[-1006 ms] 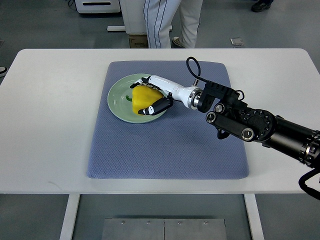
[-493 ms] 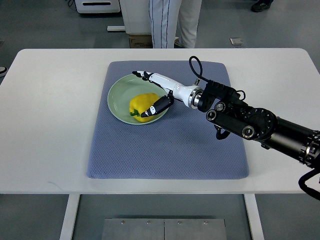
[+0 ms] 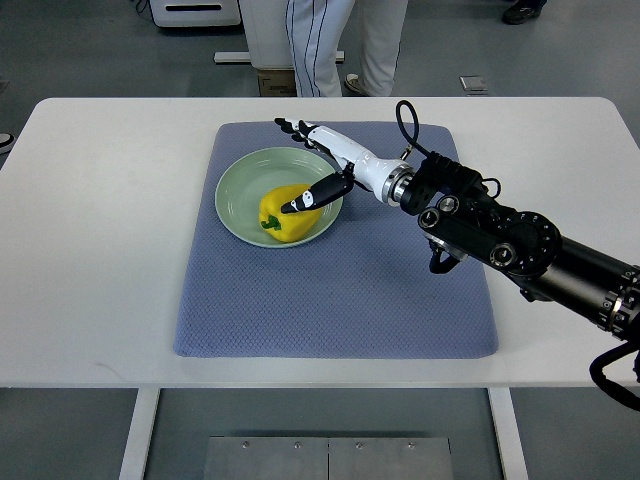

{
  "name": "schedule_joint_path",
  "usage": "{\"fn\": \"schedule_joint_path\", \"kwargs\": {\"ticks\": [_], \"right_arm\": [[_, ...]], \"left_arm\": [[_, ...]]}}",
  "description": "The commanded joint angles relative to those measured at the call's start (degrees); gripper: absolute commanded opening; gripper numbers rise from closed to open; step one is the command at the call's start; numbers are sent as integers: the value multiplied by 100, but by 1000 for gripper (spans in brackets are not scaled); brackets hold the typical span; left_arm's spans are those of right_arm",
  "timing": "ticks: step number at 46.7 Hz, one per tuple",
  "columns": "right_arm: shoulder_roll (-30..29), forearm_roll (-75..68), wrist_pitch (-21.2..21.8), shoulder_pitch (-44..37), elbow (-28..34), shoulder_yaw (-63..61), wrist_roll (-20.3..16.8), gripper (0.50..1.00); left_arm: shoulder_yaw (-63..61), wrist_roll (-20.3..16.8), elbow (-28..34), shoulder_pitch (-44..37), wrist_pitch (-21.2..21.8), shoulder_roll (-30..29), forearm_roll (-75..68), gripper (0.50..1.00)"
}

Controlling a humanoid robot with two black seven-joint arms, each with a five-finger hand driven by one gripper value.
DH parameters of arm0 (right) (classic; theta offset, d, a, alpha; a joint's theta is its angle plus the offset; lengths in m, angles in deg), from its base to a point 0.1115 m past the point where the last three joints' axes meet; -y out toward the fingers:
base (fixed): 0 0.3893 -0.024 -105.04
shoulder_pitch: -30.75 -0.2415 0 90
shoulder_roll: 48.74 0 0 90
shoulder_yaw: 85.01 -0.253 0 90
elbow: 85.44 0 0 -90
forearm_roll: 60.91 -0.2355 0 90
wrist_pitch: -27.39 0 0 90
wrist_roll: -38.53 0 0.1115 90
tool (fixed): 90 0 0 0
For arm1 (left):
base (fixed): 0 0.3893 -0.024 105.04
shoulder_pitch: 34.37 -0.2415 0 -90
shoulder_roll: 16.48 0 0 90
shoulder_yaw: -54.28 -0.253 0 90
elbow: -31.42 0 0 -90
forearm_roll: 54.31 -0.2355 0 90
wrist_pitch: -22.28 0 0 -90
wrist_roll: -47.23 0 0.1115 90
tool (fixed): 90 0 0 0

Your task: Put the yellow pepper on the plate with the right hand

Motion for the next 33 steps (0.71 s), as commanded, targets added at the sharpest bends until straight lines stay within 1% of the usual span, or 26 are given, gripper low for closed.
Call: {"fn": "schedule_joint_path", "kwargs": {"ticks": [1,8,17,24,33], "right_arm": [[0,-144,-8,77,-12,-192,6,991],[0,-206,-96,403,-12,-799,-3,991],[193,-206,-131,737,-21,-1739,-38,991],[264,-206,-140,1009,-47,-2495,-196,989],[299,-233,-333,1361,-82,-3418,-275,989]], "left_arm": [[0,0,-2,1,0,0,-2,1000],[0,0,-2,1,0,0,-2,1000],[0,0,6,1,0,0,-2,1000],[0,0,-2,1,0,0,-2,1000],[0,0,-2,1,0,0,-2,1000]]}}
